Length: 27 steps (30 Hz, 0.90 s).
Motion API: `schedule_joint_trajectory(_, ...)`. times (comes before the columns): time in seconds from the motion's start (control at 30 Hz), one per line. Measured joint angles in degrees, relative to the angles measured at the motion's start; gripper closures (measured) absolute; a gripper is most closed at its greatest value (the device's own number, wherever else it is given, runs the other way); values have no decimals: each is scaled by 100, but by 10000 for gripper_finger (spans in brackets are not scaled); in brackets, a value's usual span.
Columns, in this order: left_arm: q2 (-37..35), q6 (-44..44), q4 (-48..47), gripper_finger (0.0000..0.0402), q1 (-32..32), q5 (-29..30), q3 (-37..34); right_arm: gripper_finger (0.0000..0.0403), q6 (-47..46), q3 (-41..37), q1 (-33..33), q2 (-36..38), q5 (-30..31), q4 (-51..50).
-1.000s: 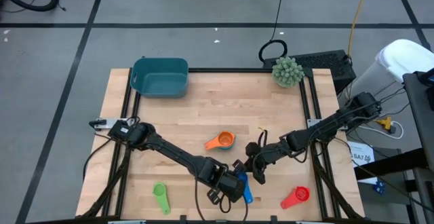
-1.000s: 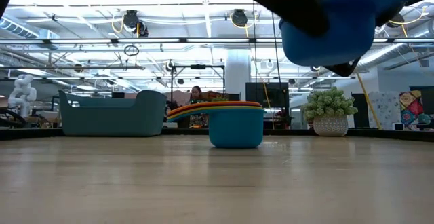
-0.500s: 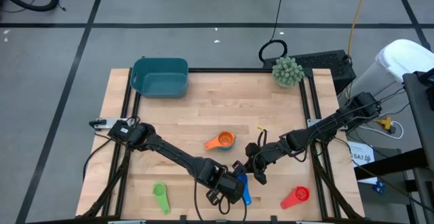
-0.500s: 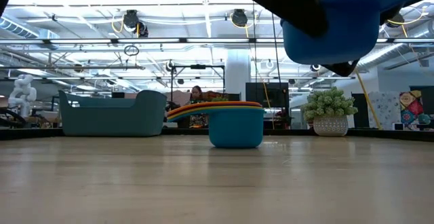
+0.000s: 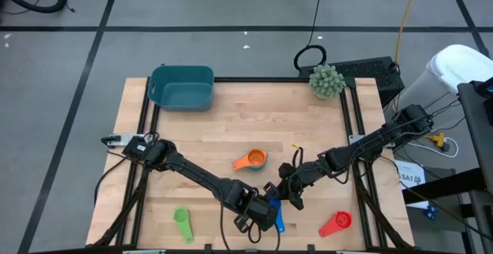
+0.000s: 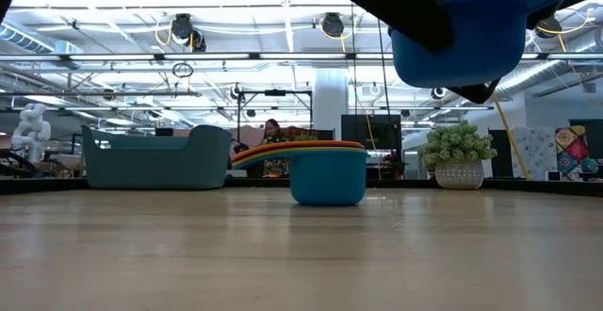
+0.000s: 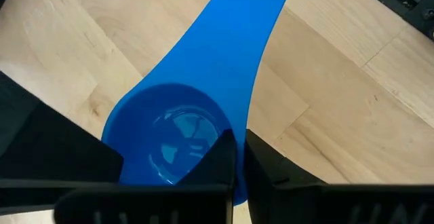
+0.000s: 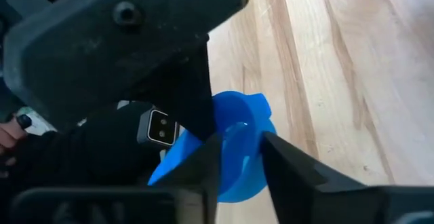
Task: Nest measuring cups in basket
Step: Stack the blue measuring cup on top of the orange measuring cup
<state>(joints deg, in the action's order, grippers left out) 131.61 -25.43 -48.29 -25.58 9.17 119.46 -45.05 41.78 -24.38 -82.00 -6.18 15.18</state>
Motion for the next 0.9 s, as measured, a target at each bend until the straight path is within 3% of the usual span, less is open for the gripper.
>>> schedule_joint_trajectory(0.27,0,-46,-19,392,11,105,28,221,-217,2,0,2,-13,-132)
schedule_joint_trajectory(0.57,-20,-54,-131,392,28,135,188,221,-353,2,-4,-4,-135,-192)
schedule_joint_trajectory(0.73,-20,28,-138,392,44,117,188,244,-329,-2,-4,-4,-100,-181)
schedule_joint_trajectory(0.9,-16,198,-209,389,58,109,188,332,-241,-4,13,-13,43,-171)
